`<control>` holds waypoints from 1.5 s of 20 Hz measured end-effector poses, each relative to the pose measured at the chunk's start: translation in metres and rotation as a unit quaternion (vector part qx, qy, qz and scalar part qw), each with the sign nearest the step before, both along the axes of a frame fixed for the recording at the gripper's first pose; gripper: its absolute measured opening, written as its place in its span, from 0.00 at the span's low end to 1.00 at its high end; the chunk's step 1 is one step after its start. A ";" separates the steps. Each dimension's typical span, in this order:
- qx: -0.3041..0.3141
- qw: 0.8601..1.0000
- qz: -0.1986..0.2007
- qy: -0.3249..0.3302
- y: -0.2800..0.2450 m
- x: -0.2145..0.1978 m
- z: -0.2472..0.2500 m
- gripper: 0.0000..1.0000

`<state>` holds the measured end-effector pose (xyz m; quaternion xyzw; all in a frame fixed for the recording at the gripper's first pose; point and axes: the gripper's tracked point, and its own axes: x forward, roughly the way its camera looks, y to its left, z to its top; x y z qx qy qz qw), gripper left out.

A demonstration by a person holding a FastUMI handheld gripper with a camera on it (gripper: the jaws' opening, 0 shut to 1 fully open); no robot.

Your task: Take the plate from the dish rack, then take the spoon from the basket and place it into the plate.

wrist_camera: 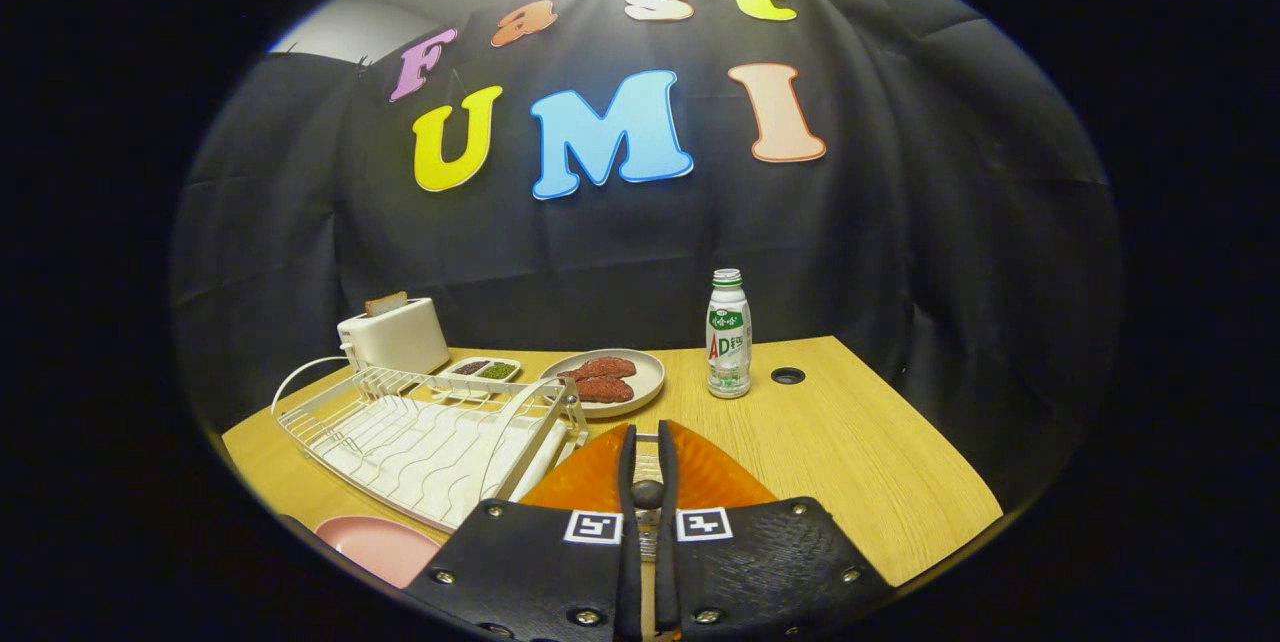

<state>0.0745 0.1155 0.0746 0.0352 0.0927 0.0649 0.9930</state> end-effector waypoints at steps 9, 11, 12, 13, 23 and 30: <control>-0.028 1.000 0.007 -0.013 0.002 -0.024 0.072 0.05; -0.031 0.999 0.011 -0.017 0.008 -0.035 0.086 0.05; -0.031 0.999 0.012 -0.017 0.010 -0.042 0.091 0.05; -0.030 0.999 0.013 -0.018 0.012 -0.049 0.097 0.05; -0.032 0.999 0.041 -0.005 0.052 -0.116 0.120 0.05; -0.027 0.995 0.088 0.028 0.102 -0.142 0.098 0.05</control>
